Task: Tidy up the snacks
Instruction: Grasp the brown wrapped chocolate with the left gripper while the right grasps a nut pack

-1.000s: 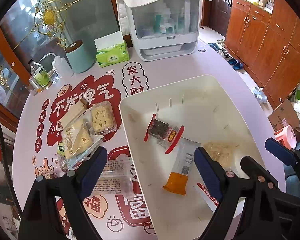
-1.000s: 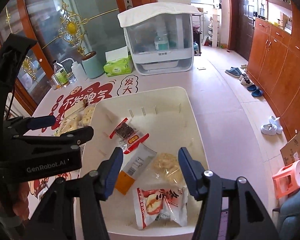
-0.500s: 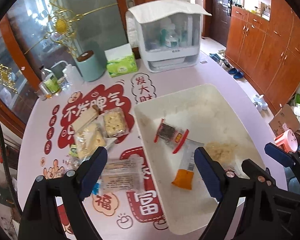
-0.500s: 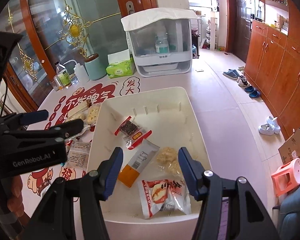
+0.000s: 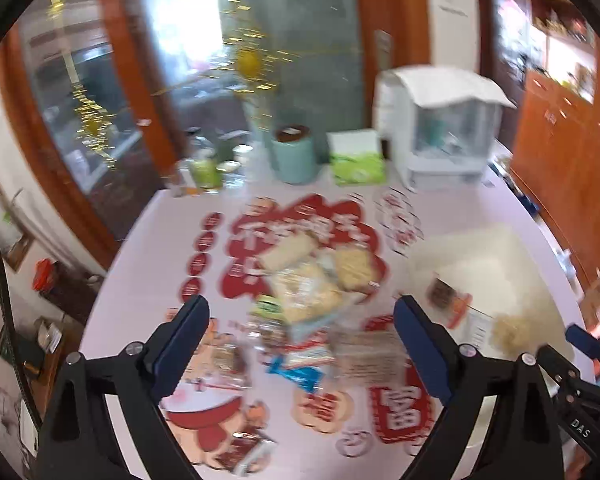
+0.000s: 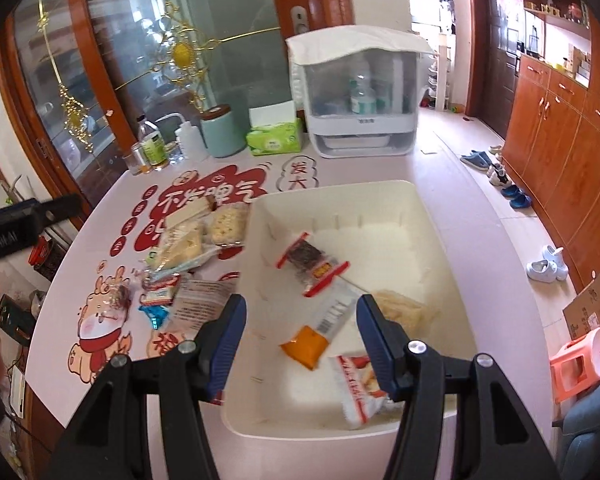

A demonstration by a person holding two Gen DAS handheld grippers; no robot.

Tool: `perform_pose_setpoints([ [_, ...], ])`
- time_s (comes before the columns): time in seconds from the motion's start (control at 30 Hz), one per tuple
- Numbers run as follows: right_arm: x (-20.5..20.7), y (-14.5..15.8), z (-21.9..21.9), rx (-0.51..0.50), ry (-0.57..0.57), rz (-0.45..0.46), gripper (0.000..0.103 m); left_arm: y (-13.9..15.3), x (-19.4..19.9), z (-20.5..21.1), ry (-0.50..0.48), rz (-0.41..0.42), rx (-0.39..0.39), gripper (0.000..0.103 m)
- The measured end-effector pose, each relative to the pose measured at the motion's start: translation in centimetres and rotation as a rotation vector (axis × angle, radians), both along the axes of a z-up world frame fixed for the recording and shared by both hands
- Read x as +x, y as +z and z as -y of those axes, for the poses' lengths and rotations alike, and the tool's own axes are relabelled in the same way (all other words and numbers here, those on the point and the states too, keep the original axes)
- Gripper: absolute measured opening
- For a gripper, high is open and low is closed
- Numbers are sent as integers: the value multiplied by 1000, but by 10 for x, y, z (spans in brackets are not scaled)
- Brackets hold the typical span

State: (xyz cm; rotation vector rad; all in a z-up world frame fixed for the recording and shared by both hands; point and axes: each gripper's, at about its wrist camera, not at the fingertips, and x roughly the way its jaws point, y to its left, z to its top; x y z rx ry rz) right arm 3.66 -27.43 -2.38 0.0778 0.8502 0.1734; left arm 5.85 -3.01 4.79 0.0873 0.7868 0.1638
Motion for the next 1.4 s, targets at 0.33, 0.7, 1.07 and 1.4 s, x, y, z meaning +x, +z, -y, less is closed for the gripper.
perform_pose_setpoints([
  [0.33, -21, 13, -95, 12, 92, 20, 70, -41, -29, -114, 28, -90, -35, 97],
  [0.7, -13, -45, -189, 43, 70, -128, 74, -198, -52, -145, -130, -425, -65, 96],
  [1.07, 13, -89, -231, 25, 36, -200, 74, -265, -57, -143, -137, -455, -128, 91],
  [1.4, 26, -116, -266, -9, 98, -243, 74, -262, -69, -161, -163, -376, -143, 29],
])
